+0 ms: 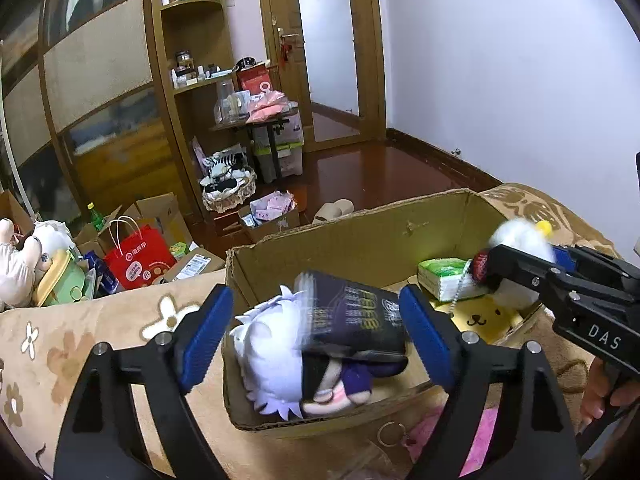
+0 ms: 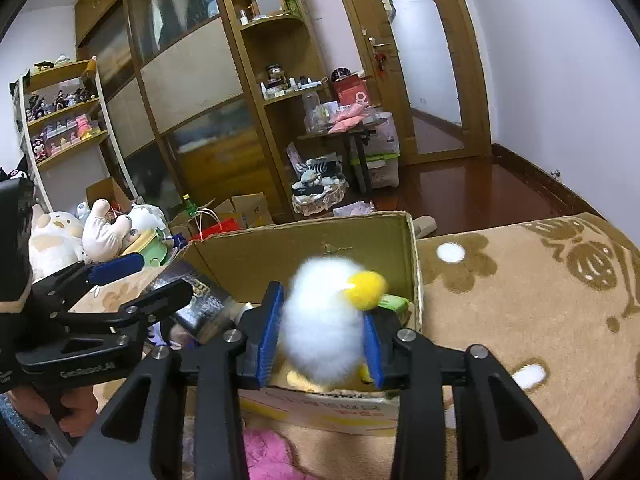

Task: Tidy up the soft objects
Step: 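Open both grippers to drop the chick plush and Face pack into the box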

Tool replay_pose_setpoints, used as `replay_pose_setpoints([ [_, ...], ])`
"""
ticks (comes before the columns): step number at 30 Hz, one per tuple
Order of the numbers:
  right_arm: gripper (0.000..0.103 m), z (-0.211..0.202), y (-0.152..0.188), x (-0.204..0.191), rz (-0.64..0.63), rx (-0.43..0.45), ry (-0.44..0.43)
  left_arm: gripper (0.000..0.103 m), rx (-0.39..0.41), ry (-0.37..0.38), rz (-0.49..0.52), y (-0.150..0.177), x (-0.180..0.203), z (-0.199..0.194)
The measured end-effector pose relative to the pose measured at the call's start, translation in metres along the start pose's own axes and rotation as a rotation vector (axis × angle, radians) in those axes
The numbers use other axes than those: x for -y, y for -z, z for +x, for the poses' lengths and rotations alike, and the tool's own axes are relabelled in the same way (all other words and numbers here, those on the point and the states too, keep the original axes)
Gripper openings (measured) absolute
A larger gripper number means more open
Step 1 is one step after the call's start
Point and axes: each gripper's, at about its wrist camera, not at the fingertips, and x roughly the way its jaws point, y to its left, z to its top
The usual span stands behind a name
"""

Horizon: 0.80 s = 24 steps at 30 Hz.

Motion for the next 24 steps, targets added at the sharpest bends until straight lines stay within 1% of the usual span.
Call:
replay_pose_setpoints([
  [1, 0.047, -0.001, 0.000, 0.000, 0.001, 0.002, -0.001, 0.087, -0.002, -0.001, -0.002, 0.000, 0.000, 0.000],
  [2, 0.053, -0.001, 0.000, 0.000, 0.002, 0.003, -0.004, 0.089, -0.005, -0.001, -0.005, 0.000, -0.001, -0.001],
  [3, 0.056, -0.002, 0.000, 0.000, 0.002, 0.006, -0.002, 0.090, -0.006, -0.002, -0.006, 0.001, -0.001, -0.002],
  [6, 0.058, -0.005, 0.000, -0.001, -0.001, 0.009, 0.008, 0.090, -0.015, -0.023, -0.005, 0.002, -0.003, -0.005],
  [7, 0.059, -0.006, 0.000, -0.001, -0.002, 0.009, 0.010, 0.092, -0.020, -0.030, -0.007, 0.002, -0.004, -0.006],
  [8, 0.063, -0.008, 0.000, -0.002, -0.005, 0.010, 0.012, 0.095, -0.025, -0.036, -0.010, 0.002, -0.005, -0.006],
  [9, 0.065, -0.010, -0.001, -0.003, -0.014, 0.010, 0.008, 0.096, -0.027, -0.040, -0.014, 0.002, -0.006, -0.008],
  [11, 0.067, -0.011, -0.002, -0.004, -0.028, 0.008, 0.009, 0.096, -0.026, -0.053, -0.021, 0.002, -0.009, -0.011],
  [14, 0.078, -0.017, -0.003, -0.003, -0.019, 0.011, 0.015, 0.097, -0.030, -0.057, -0.034, 0.002, -0.011, -0.018],
  [15, 0.080, -0.020, -0.002, -0.003, -0.015, 0.012, 0.013, 0.097, -0.031, -0.055, -0.042, 0.001, -0.011, -0.020],
  [19, 0.084, -0.029, -0.001, -0.007, -0.028, 0.010, 0.021, 0.098, -0.050, -0.058, -0.055, 0.002, -0.013, -0.030],
  [21, 0.089, -0.034, -0.002, -0.010, -0.034, 0.011, 0.031, 0.098, -0.063, -0.059, -0.056, 0.003, -0.013, -0.034],
  [24, 0.091, -0.043, 0.000, -0.013, -0.038, 0.012, 0.037, 0.098, -0.075, -0.061, -0.065, 0.005, -0.012, -0.045],
])
